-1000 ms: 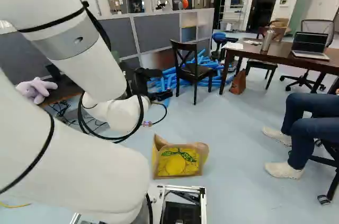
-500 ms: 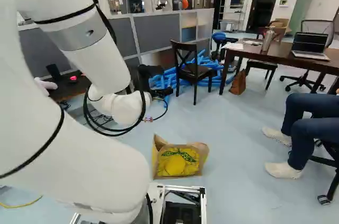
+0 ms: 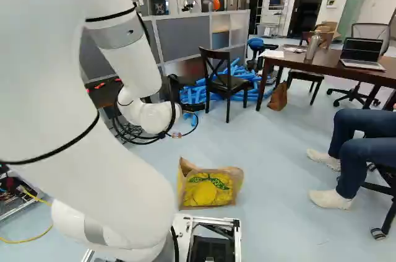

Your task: Pick up the bag on the ground and place it on the table

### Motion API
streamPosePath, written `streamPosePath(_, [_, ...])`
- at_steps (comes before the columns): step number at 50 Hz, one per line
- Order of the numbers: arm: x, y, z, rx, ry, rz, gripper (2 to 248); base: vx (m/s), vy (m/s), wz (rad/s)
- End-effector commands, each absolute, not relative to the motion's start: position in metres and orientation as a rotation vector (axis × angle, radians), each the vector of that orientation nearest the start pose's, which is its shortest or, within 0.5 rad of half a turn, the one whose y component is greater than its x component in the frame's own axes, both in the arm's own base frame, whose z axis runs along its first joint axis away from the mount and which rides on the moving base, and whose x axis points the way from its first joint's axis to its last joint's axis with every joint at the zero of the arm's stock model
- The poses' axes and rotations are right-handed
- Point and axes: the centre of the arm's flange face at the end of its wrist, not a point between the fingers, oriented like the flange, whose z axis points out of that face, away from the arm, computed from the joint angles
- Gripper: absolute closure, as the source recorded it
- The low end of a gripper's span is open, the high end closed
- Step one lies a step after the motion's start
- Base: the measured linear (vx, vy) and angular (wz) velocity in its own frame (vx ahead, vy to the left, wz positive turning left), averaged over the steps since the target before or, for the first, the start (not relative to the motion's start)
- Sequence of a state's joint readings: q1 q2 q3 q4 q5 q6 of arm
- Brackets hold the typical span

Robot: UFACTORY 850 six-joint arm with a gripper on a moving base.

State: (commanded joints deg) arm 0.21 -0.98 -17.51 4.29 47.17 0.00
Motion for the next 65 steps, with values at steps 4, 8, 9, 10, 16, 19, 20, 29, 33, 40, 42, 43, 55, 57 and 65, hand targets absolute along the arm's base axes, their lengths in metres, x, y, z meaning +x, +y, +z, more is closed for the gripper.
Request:
streamPosePath(4, [0.360,-0.004,0.343,-2.704,0.141,-1.637,3,0.000,0.000,0.000])
streamPosePath(8, [0.367,-0.005,0.338,-2.726,0.173,-1.607,3,0.000,0.000,0.000])
streamPosePath(9, [0.369,-0.005,0.337,-2.731,0.181,-1.599,3,0.000,0.000,0.000])
streamPosePath(10, [0.371,-0.005,0.336,-2.736,0.188,-1.592,3,0.000,0.000,0.000])
streamPosePath(16, [0.381,-0.004,0.327,-2.765,0.233,-1.546,3,0.000,0.000,0.000])
streamPosePath(19, [0.386,-0.004,0.323,-2.779,0.255,-1.523,3,0.000,0.000,0.000])
streamPosePath(20, [0.388,-0.004,0.322,-2.783,0.263,-1.515,3,0.000,0.000,0.000])
streamPosePath(29, [0.403,0.000,0.309,-2.819,0.319,-1.446,3,0.000,0.000,0.000])
streamPosePath(33, [0.409,0.003,0.303,-2.833,0.337,-1.415,3,0.000,0.000,0.000])
streamPosePath(40, [0.419,0.009,0.293,-2.857,0.368,-1.358,3,0.000,0.000,0.000])
streamPosePath(42, [0.422,0.011,0.290,-2.864,0.377,-1.341,3,0.000,0.000,0.000])
streamPosePath(43, [0.424,0.012,0.288,-2.867,0.382,-1.332,3,0.000,0.000,0.000])
streamPosePath(55, [0.438,0.025,0.269,-2.905,0.442,-1.225,3,0.000,0.000,0.000])
streamPosePath(57, [0.439,0.027,0.266,-2.911,0.453,-1.207,3,0.000,0.000,0.000])
streamPosePath(65, [0.446,0.037,0.253,-2.933,0.496,-1.133,3,0.000,0.000,0.000])
